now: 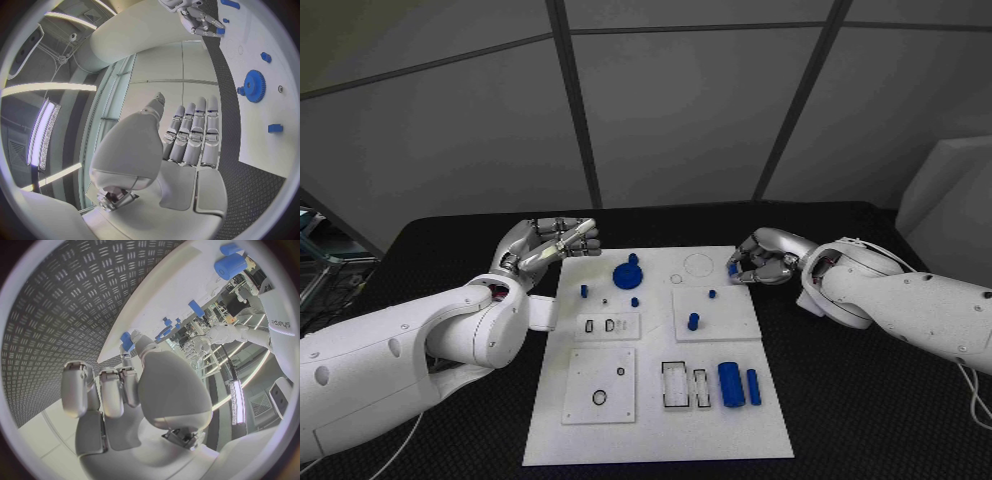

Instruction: Assemble the parts on the task board

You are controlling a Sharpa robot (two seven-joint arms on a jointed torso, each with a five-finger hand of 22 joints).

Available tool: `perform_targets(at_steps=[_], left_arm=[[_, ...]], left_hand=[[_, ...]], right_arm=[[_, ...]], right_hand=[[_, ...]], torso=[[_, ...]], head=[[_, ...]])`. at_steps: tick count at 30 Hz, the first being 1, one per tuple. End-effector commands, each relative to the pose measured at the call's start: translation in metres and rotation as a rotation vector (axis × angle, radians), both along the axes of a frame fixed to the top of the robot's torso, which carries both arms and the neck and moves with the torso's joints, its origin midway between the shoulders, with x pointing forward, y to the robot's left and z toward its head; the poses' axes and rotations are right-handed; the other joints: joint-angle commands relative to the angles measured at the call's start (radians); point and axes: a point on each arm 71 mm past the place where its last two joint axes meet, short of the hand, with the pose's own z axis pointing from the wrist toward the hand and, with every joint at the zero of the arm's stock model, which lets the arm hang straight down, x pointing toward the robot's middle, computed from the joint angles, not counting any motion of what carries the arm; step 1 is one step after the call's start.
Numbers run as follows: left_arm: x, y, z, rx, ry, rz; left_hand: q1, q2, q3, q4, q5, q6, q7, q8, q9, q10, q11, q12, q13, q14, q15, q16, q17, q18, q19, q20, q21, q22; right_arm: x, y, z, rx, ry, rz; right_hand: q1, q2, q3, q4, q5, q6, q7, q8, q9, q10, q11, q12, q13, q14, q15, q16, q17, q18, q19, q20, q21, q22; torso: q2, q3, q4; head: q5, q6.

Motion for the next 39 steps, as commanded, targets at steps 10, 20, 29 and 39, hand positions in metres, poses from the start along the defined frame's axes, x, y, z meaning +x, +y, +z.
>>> perform_targets(at_steps=[10, 20, 29, 39], left_arm=[[0.0, -0.001, 0.001, -0.006, -0.004, -0.014], [0.001, 0.0, 0.0, -0.004, -0.001, -0.011], [0.005, 0.002, -0.002, -0.001, 0.001, -0.002], [0.008, 0.004, -0.003, 0.003, 0.002, 0.008]], left_hand=[[0.0, 0.008, 0.001, -0.006, -0.003, 0.003, 0.002, -0.005, 0.0, 0.0, -0.003, -0.007, 0.0, -0.004, 0.0, -0.004, 0.001, -0.021, -0.004, 0.0, 0.005, 0.002], [0.0, 0.008, 0.001, -0.007, -0.003, 0.003, 0.002, -0.005, 0.0, 0.0, -0.003, -0.007, 0.0, -0.003, 0.0, -0.004, 0.001, -0.021, -0.005, 0.0, 0.005, 0.002], [0.0, 0.009, 0.001, -0.007, -0.003, 0.003, 0.002, -0.005, 0.0, 0.001, -0.003, -0.007, 0.0, -0.003, 0.0, -0.005, 0.001, -0.021, -0.005, 0.0, 0.006, 0.002], [0.0, 0.009, 0.001, -0.007, -0.003, 0.003, 0.002, -0.005, 0.0, 0.001, -0.003, -0.007, 0.0, -0.003, 0.0, -0.005, 0.001, -0.021, -0.005, 0.0, 0.006, 0.002]], right_arm=[[-0.008, 0.009, 0.013, 0.059, -0.108, 0.004], [-0.036, 0.048, 0.027, 0.133, -0.136, 0.057], [-0.049, 0.114, 0.031, 0.151, -0.116, 0.138], [-0.055, 0.172, 0.026, 0.109, -0.09, 0.18]], right_hand=[[0.019, 0.044, 0.042, -0.014, -0.01, 0.016, -0.004, 0.007, 0.005, 0.051, -0.013, 0.003, 0.193, 0.106, -0.011, 0.005, 0.263, -0.005, 0.016, -0.009, 0.015, 0.078], [0.016, 0.049, 0.049, -0.015, -0.015, 0.014, -0.003, 0.006, 0.004, 0.048, -0.012, 0.0, 0.189, 0.106, -0.01, 0.005, 0.263, -0.006, 0.02, -0.01, 0.018, 0.084], [0.013, 0.048, 0.051, -0.016, -0.021, 0.015, -0.003, 0.006, 0.004, 0.045, -0.012, -0.004, 0.186, 0.106, -0.01, 0.005, 0.263, -0.005, 0.019, -0.01, 0.017, 0.082], [0.011, 0.046, 0.052, -0.017, -0.025, 0.014, -0.003, 0.006, 0.004, 0.042, -0.012, -0.008, 0.182, 0.106, -0.01, 0.005, 0.263, -0.005, 0.017, -0.01, 0.015, 0.08]], torso=[[-0.002, 0.0004, -0.0002], [-0.008, -0.0022, -0.001], [-0.017, -0.0036, 0.0], [-0.015, -0.0045, -0.0015]], head=[[0.001, -0.002], [0.006, -0.009], [0.018, -0.018], [0.033, -0.023]])
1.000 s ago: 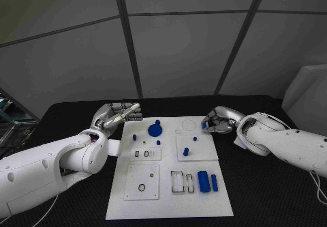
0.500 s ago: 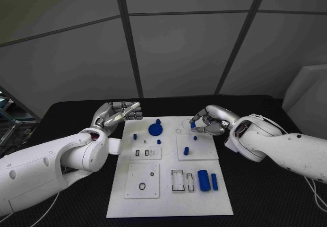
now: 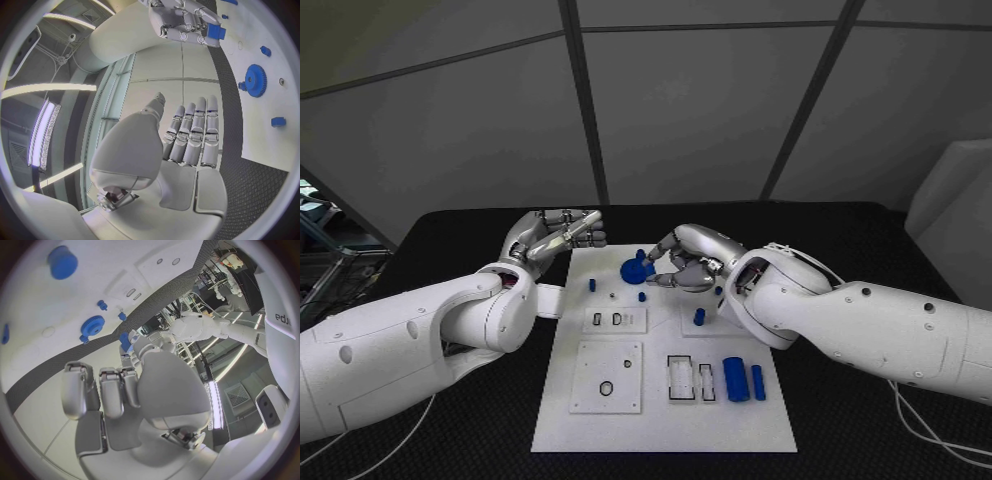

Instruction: Assemble the parts on the task board

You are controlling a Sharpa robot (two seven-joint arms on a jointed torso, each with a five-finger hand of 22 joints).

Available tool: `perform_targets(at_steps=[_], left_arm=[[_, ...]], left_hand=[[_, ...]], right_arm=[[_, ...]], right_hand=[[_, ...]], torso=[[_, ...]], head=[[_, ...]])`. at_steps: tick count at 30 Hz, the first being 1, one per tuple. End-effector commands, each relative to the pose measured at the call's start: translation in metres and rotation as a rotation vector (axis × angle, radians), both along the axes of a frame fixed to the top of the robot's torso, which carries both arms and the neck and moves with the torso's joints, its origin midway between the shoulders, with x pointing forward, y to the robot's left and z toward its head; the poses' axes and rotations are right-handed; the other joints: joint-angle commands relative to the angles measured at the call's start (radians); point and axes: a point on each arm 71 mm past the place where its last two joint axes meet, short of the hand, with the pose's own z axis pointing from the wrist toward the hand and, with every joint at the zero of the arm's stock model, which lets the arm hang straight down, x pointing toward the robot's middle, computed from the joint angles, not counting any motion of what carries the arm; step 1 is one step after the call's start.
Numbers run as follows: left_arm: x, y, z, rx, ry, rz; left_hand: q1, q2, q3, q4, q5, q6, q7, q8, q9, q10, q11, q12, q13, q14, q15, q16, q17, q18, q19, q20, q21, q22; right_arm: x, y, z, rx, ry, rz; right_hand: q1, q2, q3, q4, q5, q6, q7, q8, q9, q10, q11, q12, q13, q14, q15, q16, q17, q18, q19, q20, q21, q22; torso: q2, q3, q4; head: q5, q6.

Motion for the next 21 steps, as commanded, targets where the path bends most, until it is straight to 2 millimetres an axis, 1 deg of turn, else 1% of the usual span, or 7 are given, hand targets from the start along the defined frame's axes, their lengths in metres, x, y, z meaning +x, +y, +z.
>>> perform_targets(at_steps=[1, 3, 4, 6, 10, 17, 21], left_arm=[[0.001, -0.001, 0.001, -0.005, -0.005, -0.01], [0.001, -0.001, 0.001, -0.005, -0.005, -0.01], [0.001, -0.002, 0.001, -0.005, -0.005, -0.01], [0.001, -0.002, 0.001, -0.005, -0.005, -0.011], [0.001, -0.003, 0.001, -0.006, -0.004, -0.013], [0.001, -0.005, 0.001, -0.007, -0.003, -0.017], [0.001, -0.005, 0.001, -0.008, -0.003, -0.017]], left_hand=[[0.0, 0.009, -0.001, -0.005, -0.003, 0.003, 0.002, -0.005, 0.0, 0.001, -0.003, -0.007, 0.0, -0.003, 0.0, -0.005, 0.001, -0.029, -0.005, 0.0, 0.006, 0.001], [0.0, 0.009, -0.001, -0.005, -0.003, 0.003, 0.002, -0.005, 0.0, 0.001, -0.003, -0.007, 0.0, -0.003, 0.0, -0.005, 0.001, -0.029, -0.005, 0.0, 0.006, 0.001], [0.0, 0.009, -0.001, -0.005, -0.003, 0.003, 0.002, -0.005, 0.0, 0.001, -0.003, -0.007, 0.0, -0.003, 0.0, -0.005, 0.001, -0.029, -0.005, 0.0, 0.006, 0.001], [0.0, 0.009, -0.001, -0.005, -0.003, 0.003, 0.002, -0.005, 0.0, 0.001, -0.003, -0.007, 0.0, -0.003, 0.0, -0.005, 0.001, -0.029, -0.005, 0.0, 0.006, 0.001], [0.0, 0.009, -0.001, -0.005, -0.003, 0.003, 0.002, -0.005, 0.0, 0.001, -0.003, -0.007, 0.0, -0.003, 0.0, -0.005, 0.001, -0.029, -0.005, 0.0, 0.006, 0.001], [0.0, 0.01, -0.001, -0.005, -0.003, 0.004, 0.001, -0.005, 0.0, 0.001, -0.004, -0.006, 0.0, -0.003, 0.0, -0.005, 0.001, -0.029, -0.006, 0.0, 0.006, 0.001], [0.0, 0.01, -0.001, -0.005, -0.003, 0.004, 0.001, -0.005, 0.0, 0.001, -0.004, -0.006, 0.0, -0.003, 0.0, -0.005, 0.001, -0.029, -0.006, 0.0, 0.006, 0.001]], right_arm=[[0.001, 0.009, -0.004, -0.057, 0.002, -0.042], [-0.001, 0.016, -0.008, -0.07, 0.011, -0.039], [-0.002, 0.02, -0.01, -0.077, 0.013, -0.036], [-0.004, 0.027, -0.014, -0.091, 0.019, -0.028], [-0.009, 0.038, -0.023, -0.12, 0.029, -0.018], [-0.017, 0.051, -0.041, -0.17, 0.041, -0.003], [-0.019, 0.053, -0.046, -0.187, 0.046, 0.0]], right_hand=[[0.004, 0.011, 0.006, 0.001, -0.005, 0.01, -0.005, 0.006, 0.005, 0.039, -0.007, -0.006, 0.182, 0.102, -0.007, 0.005, 0.263, -0.005, 0.003, -0.003, 0.004, 0.08], [0.004, 0.011, 0.006, 0.001, -0.005, 0.01, -0.005, 0.006, 0.005, 0.039, -0.007, -0.007, 0.181, 0.102, -0.007, 0.005, 0.263, -0.005, 0.003, -0.003, 0.004, 0.08], [0.003, 0.01, 0.006, 0.001, -0.005, 0.01, -0.005, 0.006, 0.005, 0.039, -0.007, -0.007, 0.181, 0.102, -0.006, 0.005, 0.263, -0.005, 0.003, -0.003, 0.004, 0.079], [0.002, 0.009, 0.006, 0.001, -0.006, 0.01, -0.004, 0.006, 0.005, 0.038, -0.007, -0.008, 0.18, 0.102, -0.006, 0.005, 0.263, -0.005, 0.002, -0.003, 0.004, 0.079], [-0.003, 0.004, 0.005, 0.001, -0.008, 0.009, -0.004, 0.005, 0.005, 0.034, -0.006, -0.012, 0.176, 0.102, -0.006, 0.005, 0.263, -0.005, 0.002, -0.002, 0.003, 0.078], [-0.011, -0.001, 0.003, 0.002, -0.008, 0.009, -0.004, 0.005, 0.005, 0.032, -0.006, -0.015, 0.173, 0.102, -0.006, 0.005, 0.263, -0.004, 0.001, -0.002, 0.003, 0.077], [-0.013, -0.003, 0.002, 0.002, -0.008, 0.01, -0.004, 0.005, 0.005, 0.032, -0.006, -0.016, 0.173, 0.102, -0.006, 0.005, 0.263, -0.004, 0.001, -0.002, 0.002, 0.077]], torso=[[0.0, -0.0009, -0.0002], [0.0, -0.0001, -0.0007], [0.0, -0.0005, -0.0008], [0.001, 0.0005, -0.0011], [0.001, 0.0007, -0.0011], [0.002, 0.0012, -0.0003], [0.002, 0.0015, -0.0001]], head=[[0.005, -0.003], [0.006, -0.003], [0.007, -0.004], [0.011, -0.005], [0.016, -0.008], [0.027, -0.014], [0.03, -0.017]])
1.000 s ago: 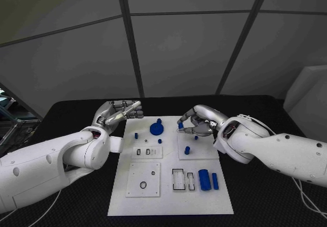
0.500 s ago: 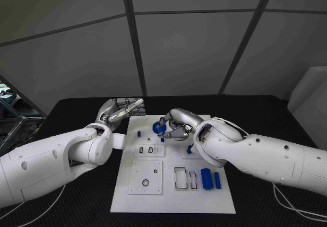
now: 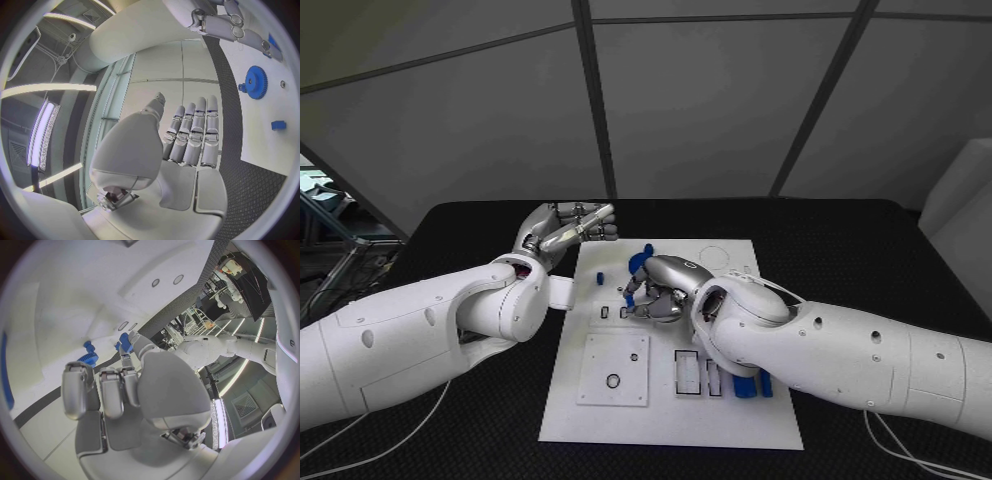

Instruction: Assemble the parts on the task board

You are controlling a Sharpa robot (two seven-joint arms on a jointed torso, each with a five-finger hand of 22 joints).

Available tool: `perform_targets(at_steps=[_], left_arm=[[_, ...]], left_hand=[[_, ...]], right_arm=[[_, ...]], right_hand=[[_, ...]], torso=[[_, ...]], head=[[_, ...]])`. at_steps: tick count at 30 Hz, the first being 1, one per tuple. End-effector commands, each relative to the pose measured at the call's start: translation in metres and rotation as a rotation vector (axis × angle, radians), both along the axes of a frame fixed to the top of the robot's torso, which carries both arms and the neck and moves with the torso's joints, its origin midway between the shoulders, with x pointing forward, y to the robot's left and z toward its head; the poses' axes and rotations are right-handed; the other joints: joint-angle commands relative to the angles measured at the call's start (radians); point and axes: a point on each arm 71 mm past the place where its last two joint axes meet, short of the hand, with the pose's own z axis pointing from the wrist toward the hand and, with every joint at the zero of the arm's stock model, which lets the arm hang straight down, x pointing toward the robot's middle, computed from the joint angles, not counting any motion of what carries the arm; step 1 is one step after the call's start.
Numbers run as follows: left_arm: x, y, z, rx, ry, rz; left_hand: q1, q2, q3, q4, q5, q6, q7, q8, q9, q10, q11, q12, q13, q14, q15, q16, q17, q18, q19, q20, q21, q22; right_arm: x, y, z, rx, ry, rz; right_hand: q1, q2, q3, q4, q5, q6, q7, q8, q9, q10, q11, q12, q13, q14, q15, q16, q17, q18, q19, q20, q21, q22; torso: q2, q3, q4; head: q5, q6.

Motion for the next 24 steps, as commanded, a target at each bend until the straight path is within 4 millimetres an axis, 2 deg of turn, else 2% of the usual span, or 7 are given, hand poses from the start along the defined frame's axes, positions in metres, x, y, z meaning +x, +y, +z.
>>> perform_targets(at_steps=[1, 24], left_arm=[[0.0, -0.0016, 0.0016, -0.005, -0.004, -0.012], [-0.0003, -0.001, 0.0016, -0.005, -0.002, -0.014]], left_hand=[[0.0, 0.01, -0.001, -0.005, -0.003, 0.004, 0.001, -0.005, 0.0, 0.001, -0.004, -0.006, 0.0, -0.003, 0.0, -0.005, 0.001, -0.029, -0.006, 0.0, 0.006, 0.001], [0.0, 0.01, -0.001, -0.005, -0.003, 0.004, 0.001, -0.005, 0.0, 0.001, -0.004, -0.006, 0.0, -0.003, 0.0, -0.005, 0.001, -0.029, -0.006, 0.0, 0.006, 0.001]], right_arm=[[-0.0004, 0.0008, -0.0034, -0.056, -0.016, -0.004], [-0.0022, 0.0008, -0.0109, -0.12, -0.022, 0.0]], right_hand=[[-0.016, -0.004, 0.002, 0.003, 0.0, 0.009, -0.004, 0.004, 0.004, 0.031, -0.006, -0.005, 0.172, 0.102, -0.006, 0.005, 0.263, -0.004, 0.001, -0.002, 0.002, 0.077], [-0.025, -0.012, 0.0, 0.004, 0.001, 0.006, -0.003, 0.001, 0.003, 0.031, -0.005, -0.006, 0.171, 0.102, -0.005, 0.005, 0.263, -0.004, 0.0, -0.002, 0.001, 0.075]], torso=[[0.0, 0.0006, 0.0008], [0.0, 0.001, -0.0004]], head=[[0.003, -0.002], [0.016, -0.012]])
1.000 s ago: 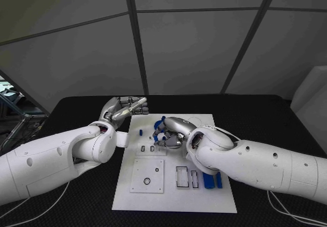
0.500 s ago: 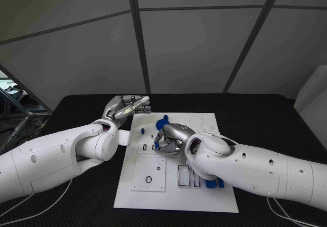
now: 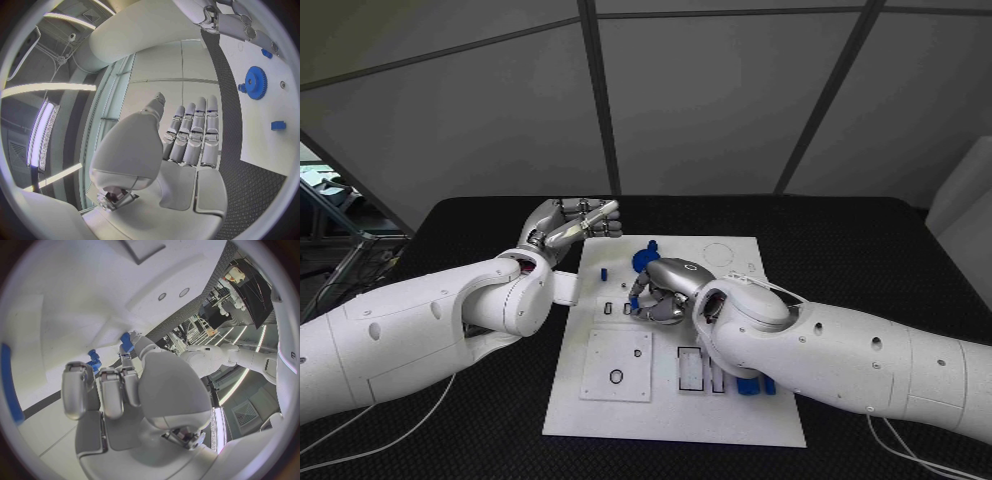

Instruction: Assemble the parts on the task board

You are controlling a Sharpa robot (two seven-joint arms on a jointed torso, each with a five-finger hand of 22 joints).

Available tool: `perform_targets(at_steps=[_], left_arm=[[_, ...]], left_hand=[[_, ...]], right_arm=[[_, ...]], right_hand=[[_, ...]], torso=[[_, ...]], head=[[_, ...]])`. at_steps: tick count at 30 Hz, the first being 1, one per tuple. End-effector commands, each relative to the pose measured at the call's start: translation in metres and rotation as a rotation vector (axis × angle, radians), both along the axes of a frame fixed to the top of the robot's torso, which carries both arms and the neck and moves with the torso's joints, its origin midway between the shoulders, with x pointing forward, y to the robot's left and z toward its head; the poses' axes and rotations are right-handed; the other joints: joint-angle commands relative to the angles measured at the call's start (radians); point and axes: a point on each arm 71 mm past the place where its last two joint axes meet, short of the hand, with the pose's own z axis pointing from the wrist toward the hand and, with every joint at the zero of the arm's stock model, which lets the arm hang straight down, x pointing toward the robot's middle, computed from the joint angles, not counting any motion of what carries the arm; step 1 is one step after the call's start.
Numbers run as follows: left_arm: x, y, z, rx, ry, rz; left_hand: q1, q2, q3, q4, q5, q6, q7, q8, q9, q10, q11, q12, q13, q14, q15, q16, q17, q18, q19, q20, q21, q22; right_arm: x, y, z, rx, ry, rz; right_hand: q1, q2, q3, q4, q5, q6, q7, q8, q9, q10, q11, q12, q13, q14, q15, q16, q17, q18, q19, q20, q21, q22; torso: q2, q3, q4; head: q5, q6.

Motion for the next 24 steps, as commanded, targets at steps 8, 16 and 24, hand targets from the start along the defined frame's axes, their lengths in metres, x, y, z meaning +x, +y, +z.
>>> perform_targets(at_steps=[8, 16, 24], left_arm=[[-0.0003, -0.0009, 0.0016, -0.005, -0.004, -0.013], [-0.0003, -0.0004, 0.0016, -0.005, -0.003, -0.013], [-0.0003, 0.0001, 0.0016, -0.004, -0.003, -0.011]], left_hand=[[-0.001, 0.01, -0.002, -0.006, -0.003, 0.005, 0.001, -0.005, 0.0, 0.002, -0.004, -0.006, 0.0, -0.003, 0.0, -0.006, 0.002, -0.029, -0.006, 0.0, 0.006, 0.002], [-0.001, 0.01, -0.002, -0.006, -0.003, 0.005, 0.001, -0.005, 0.0, 0.002, -0.004, -0.006, 0.0, -0.003, 0.0, -0.006, 0.002, -0.029, -0.006, 0.0, 0.006, 0.002], [-0.001, 0.01, -0.002, -0.006, -0.003, 0.005, 0.001, -0.005, 0.0, 0.002, -0.004, -0.006, 0.0, -0.003, 0.0, -0.006, 0.002, -0.029, -0.006, 0.0, 0.006, 0.002]], right_arm=[[-0.0001, -0.0041, -0.0037, -0.065, -0.006, -0.008], [-0.0002, -0.0049, -0.0039, -0.072, -0.007, -0.007], [-0.0005, -0.0046, -0.0047, -0.081, -0.002, 0.001]], right_hand=[[-0.015, -0.002, 0.001, 0.003, 0.006, 0.005, -0.003, 0.001, 0.002, 0.031, -0.005, -0.006, 0.171, 0.102, -0.005, 0.005, 0.264, -0.004, 0.0, -0.001, 0.001, 0.075], [-0.017, -0.004, 0.0, 0.002, 0.006, 0.005, -0.003, 0.001, 0.002, 0.03, -0.005, -0.006, 0.171, 0.102, -0.005, 0.005, 0.264, -0.004, 0.0, -0.001, 0.001, 0.075], [-0.034, -0.021, -0.005, 0.005, 0.008, -0.01, 0.004, -0.01, -0.003, 0.022, 0.0, -0.016, 0.162, 0.102, -0.002, 0.005, 0.264, -0.003, -0.003, 0.001, -0.002, 0.071]], torso=[[0.0, -0.0005, 0.0006], [-0.001, -0.0003, 0.0001], [-0.001, -0.0007, -0.0001]], head=[[0.0, -0.002], [0.0, -0.002], [0.001, -0.003]])
